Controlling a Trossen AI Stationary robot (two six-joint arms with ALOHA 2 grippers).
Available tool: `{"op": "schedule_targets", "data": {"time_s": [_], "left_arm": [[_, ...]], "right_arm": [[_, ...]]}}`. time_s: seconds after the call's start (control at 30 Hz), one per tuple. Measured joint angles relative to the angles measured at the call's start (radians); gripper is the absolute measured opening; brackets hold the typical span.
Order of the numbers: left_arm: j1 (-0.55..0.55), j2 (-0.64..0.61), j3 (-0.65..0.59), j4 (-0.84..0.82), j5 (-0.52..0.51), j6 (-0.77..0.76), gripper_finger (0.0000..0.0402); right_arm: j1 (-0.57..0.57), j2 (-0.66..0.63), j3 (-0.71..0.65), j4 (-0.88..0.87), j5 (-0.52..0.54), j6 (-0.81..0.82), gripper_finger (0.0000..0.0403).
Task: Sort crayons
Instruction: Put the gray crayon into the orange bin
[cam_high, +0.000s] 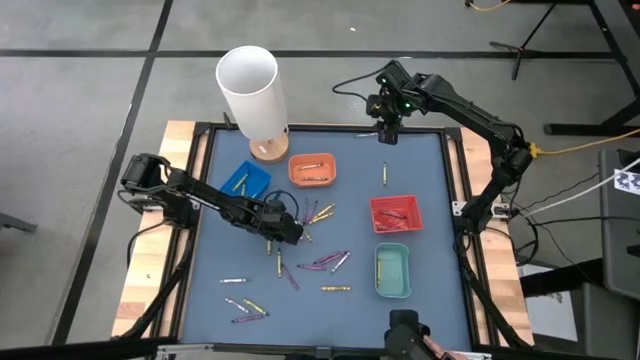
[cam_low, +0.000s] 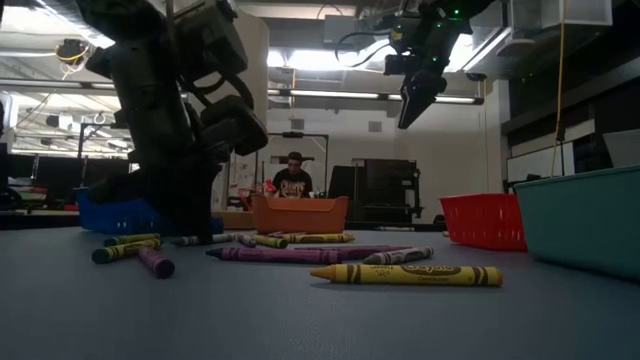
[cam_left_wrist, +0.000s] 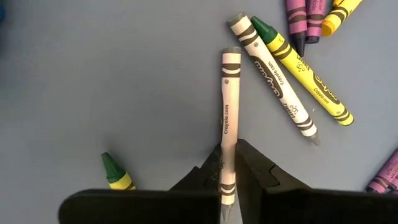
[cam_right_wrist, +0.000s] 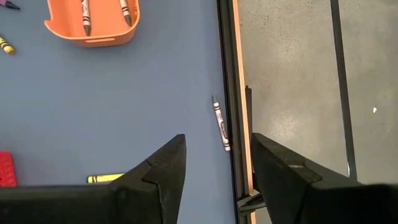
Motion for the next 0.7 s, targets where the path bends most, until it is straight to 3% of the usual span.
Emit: {"op": "schedule_targets", "data": {"time_s": [0.37,0.7], "left_arm": [[0.024,-0.041,0.113,0.008,-0.014,0.130,0.0009],[0.158,-0.043,0.208,0.013,-0.226,0.521,0.0009]], "right_arm": [[0.000,0.000,0.000,0.000,0.000,0.000,0.0179],[0.000,0.000,0.000,0.001,0.003,-0.053,0.0179]]}}
